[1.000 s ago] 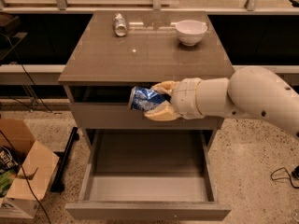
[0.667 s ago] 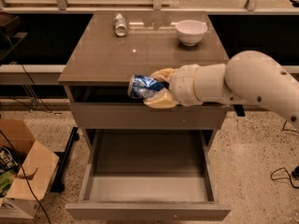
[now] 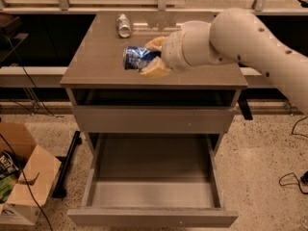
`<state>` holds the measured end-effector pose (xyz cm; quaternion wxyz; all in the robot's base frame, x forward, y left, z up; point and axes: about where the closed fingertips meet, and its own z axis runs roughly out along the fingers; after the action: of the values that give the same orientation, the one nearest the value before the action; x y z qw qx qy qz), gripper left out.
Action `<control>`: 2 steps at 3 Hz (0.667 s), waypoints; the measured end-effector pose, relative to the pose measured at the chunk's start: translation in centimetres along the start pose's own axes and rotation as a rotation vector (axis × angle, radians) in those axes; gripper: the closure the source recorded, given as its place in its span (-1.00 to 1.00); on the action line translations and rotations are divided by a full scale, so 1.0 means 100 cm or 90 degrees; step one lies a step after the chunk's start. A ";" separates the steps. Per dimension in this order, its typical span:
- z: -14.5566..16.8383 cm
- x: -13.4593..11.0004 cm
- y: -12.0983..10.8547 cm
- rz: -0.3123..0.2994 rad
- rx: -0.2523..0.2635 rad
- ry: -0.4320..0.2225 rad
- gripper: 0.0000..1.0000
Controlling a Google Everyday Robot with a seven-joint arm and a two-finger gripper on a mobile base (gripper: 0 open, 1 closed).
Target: Pick pepsi can from middle drawer and place on counter
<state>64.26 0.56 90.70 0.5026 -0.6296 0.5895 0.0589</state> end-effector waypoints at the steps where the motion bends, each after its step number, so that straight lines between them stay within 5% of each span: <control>1: 0.028 -0.001 -0.023 0.002 -0.009 0.000 1.00; 2: 0.055 0.001 -0.042 0.015 -0.015 -0.008 0.63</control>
Offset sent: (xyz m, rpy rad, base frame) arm 0.0997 0.0407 -0.0061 0.0375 0.0471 0.0068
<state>70.50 3.51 90.29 0.4982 -0.6282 0.5929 0.0753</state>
